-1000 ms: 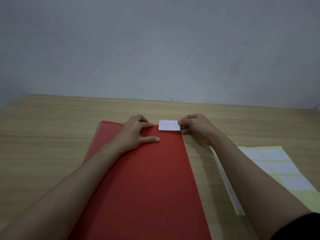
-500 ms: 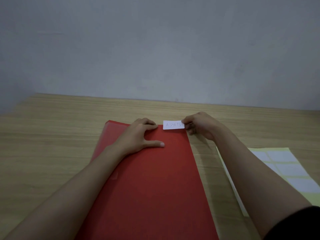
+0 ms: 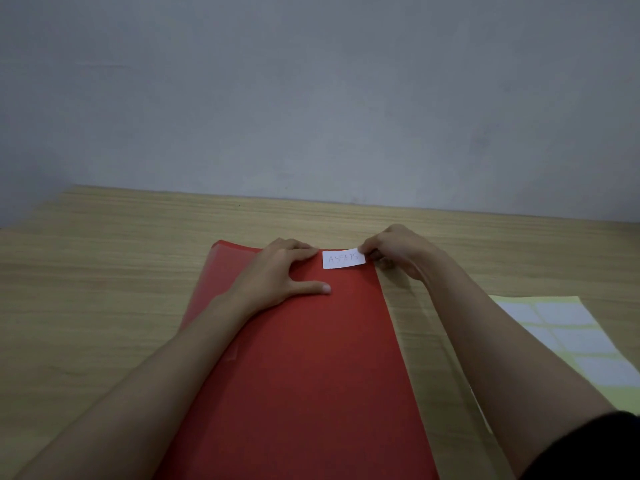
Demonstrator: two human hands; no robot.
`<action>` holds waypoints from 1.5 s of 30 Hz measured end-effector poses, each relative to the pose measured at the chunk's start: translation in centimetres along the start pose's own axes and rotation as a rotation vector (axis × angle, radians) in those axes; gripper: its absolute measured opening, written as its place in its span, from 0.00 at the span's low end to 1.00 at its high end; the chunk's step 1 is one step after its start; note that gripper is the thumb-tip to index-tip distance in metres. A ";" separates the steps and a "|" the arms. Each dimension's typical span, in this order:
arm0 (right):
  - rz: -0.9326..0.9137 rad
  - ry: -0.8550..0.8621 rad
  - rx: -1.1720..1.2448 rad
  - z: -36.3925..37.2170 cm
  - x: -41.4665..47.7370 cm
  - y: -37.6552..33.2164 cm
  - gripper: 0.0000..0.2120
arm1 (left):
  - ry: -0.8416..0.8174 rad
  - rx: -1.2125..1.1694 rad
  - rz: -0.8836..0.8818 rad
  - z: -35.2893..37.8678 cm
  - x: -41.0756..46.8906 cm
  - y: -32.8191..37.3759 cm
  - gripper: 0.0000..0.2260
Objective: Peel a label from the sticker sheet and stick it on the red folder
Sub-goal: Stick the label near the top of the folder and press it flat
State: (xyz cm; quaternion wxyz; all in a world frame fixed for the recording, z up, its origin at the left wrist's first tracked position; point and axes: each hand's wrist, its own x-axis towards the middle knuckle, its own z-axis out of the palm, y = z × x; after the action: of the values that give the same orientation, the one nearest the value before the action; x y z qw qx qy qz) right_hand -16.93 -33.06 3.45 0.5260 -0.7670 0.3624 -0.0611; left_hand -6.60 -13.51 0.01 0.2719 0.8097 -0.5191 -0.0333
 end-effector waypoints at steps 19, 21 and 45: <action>-0.137 0.004 -0.129 -0.1 -0.9 0.6 0.11 | -0.015 0.072 0.023 0.2 0.0 -0.1 0.32; -0.133 -0.001 -0.116 -0.2 -0.9 0.6 0.10 | -0.018 0.072 0.025 0.1 -0.1 0.0 0.35; -0.100 0.009 -0.133 -0.2 -0.9 0.1 0.04 | -0.001 0.053 0.041 0.4 0.1 -0.3 0.35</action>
State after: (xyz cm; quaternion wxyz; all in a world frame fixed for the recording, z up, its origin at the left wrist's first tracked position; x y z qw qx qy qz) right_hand -17.74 -32.63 3.72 0.4686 -0.8170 0.3293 -0.0667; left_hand -6.49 -13.64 -0.44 0.2505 0.8058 -0.5364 -0.0145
